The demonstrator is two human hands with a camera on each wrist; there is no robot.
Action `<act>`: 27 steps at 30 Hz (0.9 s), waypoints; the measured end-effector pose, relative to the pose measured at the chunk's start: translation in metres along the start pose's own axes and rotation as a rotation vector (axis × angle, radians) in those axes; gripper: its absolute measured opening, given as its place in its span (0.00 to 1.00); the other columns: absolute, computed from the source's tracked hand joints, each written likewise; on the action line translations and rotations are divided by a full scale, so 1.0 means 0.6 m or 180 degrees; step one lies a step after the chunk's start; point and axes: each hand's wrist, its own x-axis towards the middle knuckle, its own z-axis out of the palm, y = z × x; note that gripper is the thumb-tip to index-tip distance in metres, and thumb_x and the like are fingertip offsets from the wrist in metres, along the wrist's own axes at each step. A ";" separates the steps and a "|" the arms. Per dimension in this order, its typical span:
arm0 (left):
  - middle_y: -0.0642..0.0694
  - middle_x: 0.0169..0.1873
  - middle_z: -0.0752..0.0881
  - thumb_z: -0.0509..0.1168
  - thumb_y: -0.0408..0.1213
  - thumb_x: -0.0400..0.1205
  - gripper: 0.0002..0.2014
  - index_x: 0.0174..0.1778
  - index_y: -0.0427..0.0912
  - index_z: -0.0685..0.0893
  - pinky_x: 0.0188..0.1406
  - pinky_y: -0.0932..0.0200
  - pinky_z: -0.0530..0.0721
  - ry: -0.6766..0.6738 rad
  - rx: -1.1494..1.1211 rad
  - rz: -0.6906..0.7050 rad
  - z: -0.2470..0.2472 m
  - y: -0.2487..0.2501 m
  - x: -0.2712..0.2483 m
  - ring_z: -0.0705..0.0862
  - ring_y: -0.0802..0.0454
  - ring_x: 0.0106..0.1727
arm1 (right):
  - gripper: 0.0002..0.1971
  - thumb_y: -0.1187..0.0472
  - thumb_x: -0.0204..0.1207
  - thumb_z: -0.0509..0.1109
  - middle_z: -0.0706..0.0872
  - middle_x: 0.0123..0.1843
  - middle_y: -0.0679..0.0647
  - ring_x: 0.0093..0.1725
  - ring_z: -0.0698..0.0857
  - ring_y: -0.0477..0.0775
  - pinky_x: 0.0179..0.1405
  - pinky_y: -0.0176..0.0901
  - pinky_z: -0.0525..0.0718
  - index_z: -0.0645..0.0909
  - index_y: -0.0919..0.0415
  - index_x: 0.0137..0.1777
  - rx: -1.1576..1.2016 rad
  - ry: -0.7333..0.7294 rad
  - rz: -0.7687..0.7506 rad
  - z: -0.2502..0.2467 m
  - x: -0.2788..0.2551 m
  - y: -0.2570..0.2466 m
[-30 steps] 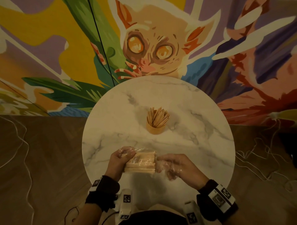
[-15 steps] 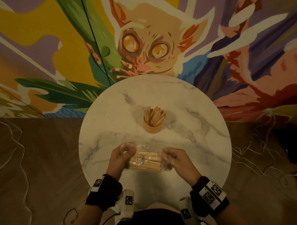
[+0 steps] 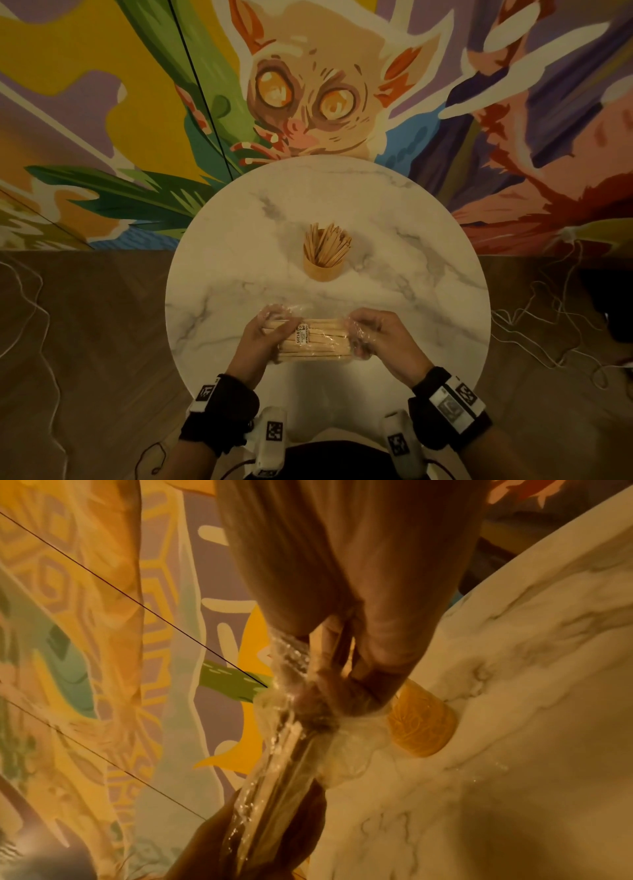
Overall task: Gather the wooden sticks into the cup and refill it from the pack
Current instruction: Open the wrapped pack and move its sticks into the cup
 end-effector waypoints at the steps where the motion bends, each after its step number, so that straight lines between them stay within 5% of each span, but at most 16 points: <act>1: 0.40 0.38 0.89 0.77 0.48 0.65 0.21 0.48 0.42 0.82 0.18 0.62 0.75 -0.0114 0.0185 0.0056 -0.004 -0.002 -0.001 0.83 0.48 0.27 | 0.10 0.64 0.81 0.67 0.80 0.30 0.58 0.23 0.75 0.46 0.21 0.34 0.73 0.85 0.72 0.47 -0.0053 0.0011 -0.0015 -0.002 -0.001 0.001; 9: 0.45 0.24 0.83 0.66 0.36 0.80 0.06 0.43 0.36 0.79 0.08 0.70 0.65 0.0029 -0.0257 -0.0122 -0.013 0.004 -0.007 0.73 0.57 0.14 | 0.14 0.65 0.84 0.62 0.78 0.27 0.54 0.22 0.73 0.47 0.22 0.36 0.70 0.80 0.80 0.49 0.0190 0.0033 0.0073 -0.007 -0.006 -0.014; 14: 0.44 0.26 0.81 0.74 0.39 0.74 0.09 0.42 0.39 0.82 0.08 0.70 0.63 0.0021 -0.0077 -0.0022 -0.002 -0.009 -0.014 0.72 0.56 0.15 | 0.11 0.63 0.85 0.62 0.76 0.28 0.60 0.21 0.73 0.47 0.20 0.34 0.70 0.84 0.65 0.44 -0.0389 -0.0173 0.0054 0.006 -0.007 -0.023; 19: 0.50 0.30 0.85 0.74 0.51 0.66 0.21 0.46 0.40 0.83 0.12 0.68 0.63 0.0054 0.0520 0.0265 0.010 0.000 -0.018 0.74 0.58 0.19 | 0.16 0.60 0.85 0.62 0.76 0.32 0.64 0.23 0.73 0.49 0.21 0.33 0.70 0.82 0.75 0.49 -0.0387 -0.0151 0.0085 0.007 -0.007 -0.012; 22: 0.52 0.32 0.85 0.71 0.53 0.70 0.21 0.50 0.40 0.84 0.12 0.67 0.63 -0.0007 0.0729 0.0370 0.012 0.008 -0.022 0.75 0.59 0.21 | 0.16 0.60 0.84 0.63 0.74 0.28 0.60 0.22 0.71 0.49 0.20 0.35 0.68 0.82 0.74 0.43 -0.0204 -0.0016 -0.0007 0.008 -0.009 -0.012; 24: 0.51 0.28 0.83 0.68 0.46 0.79 0.12 0.47 0.40 0.85 0.11 0.68 0.63 0.0113 0.0613 0.0388 0.013 0.012 -0.022 0.74 0.59 0.20 | 0.15 0.59 0.82 0.66 0.75 0.27 0.57 0.23 0.71 0.49 0.20 0.35 0.67 0.84 0.70 0.39 0.0068 0.0189 -0.0076 0.006 -0.010 -0.011; 27: 0.48 0.24 0.81 0.65 0.35 0.83 0.06 0.41 0.40 0.83 0.11 0.68 0.63 0.0541 0.0175 0.0371 0.004 0.016 -0.017 0.72 0.57 0.17 | 0.17 0.63 0.82 0.65 0.80 0.36 0.66 0.31 0.73 0.57 0.22 0.37 0.70 0.82 0.82 0.45 0.0424 0.0493 -0.0073 -0.004 -0.004 -0.005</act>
